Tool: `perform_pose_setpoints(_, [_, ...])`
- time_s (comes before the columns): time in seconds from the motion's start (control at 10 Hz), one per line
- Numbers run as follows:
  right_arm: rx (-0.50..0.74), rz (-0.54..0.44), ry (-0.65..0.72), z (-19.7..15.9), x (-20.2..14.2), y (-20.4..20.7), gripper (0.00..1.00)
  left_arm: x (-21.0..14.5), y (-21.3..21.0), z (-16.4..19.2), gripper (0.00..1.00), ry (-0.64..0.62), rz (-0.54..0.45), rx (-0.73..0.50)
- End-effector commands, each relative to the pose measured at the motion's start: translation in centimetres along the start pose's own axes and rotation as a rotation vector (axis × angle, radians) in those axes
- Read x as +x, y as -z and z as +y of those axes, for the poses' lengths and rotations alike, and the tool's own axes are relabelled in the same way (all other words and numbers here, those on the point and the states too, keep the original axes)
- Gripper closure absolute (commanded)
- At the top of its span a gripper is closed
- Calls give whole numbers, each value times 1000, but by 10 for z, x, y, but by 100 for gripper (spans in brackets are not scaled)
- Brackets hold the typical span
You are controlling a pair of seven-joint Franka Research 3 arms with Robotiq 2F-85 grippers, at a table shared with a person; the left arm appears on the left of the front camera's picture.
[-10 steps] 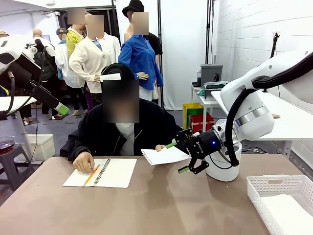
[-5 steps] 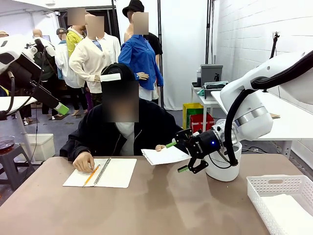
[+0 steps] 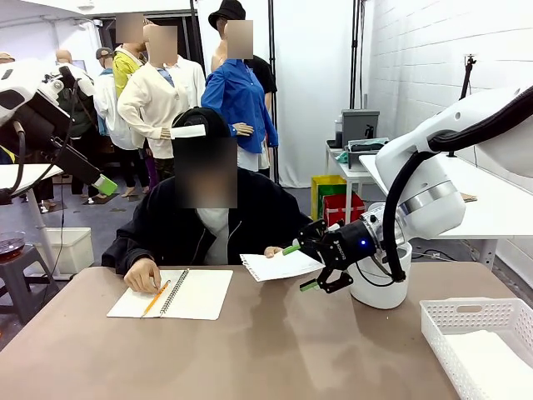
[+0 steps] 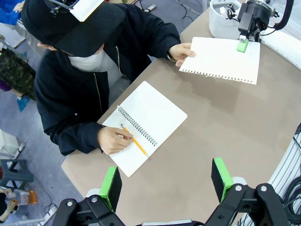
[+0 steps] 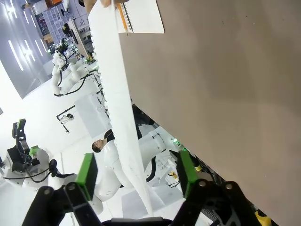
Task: Sort the paper based on its condition.
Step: If a person hands you a paper, place it in the Organizing basket , and if it's crumpled, put it in the Trash can.
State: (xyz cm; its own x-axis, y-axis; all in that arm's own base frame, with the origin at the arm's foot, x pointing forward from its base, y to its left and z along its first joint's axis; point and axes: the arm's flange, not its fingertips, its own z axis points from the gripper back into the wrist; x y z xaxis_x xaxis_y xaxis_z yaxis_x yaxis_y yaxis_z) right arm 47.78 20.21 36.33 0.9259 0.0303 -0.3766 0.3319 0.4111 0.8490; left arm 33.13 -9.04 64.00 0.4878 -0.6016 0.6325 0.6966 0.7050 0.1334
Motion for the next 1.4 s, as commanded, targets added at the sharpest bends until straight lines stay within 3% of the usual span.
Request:
perform_pose_setpoints(0.0, [10, -3, -9, -2, -1, -3, 54, -1, 0, -1, 0, -2, 9, 5])
perform_pose_setpoints(0.2, [14, -5, -5, -1, -1, -3, 93, -1, 0, -1, 0, -2, 9, 5])
perform_pose_setpoints(0.3, [14, -4, -4, -1, -1, -3, 100, -1, 0, -1, 0, -2, 9, 5])
perform_pose_setpoints(1.1, [21, 2, 0, 0, -3, -6, 100, -1, 0, -1, 0, -2, 9, 5])
perform_pose_setpoints(1.3, [4, -18, -80, 15, -17, -18, 100, -1, 0, -1, 0, -2, 9, 5])
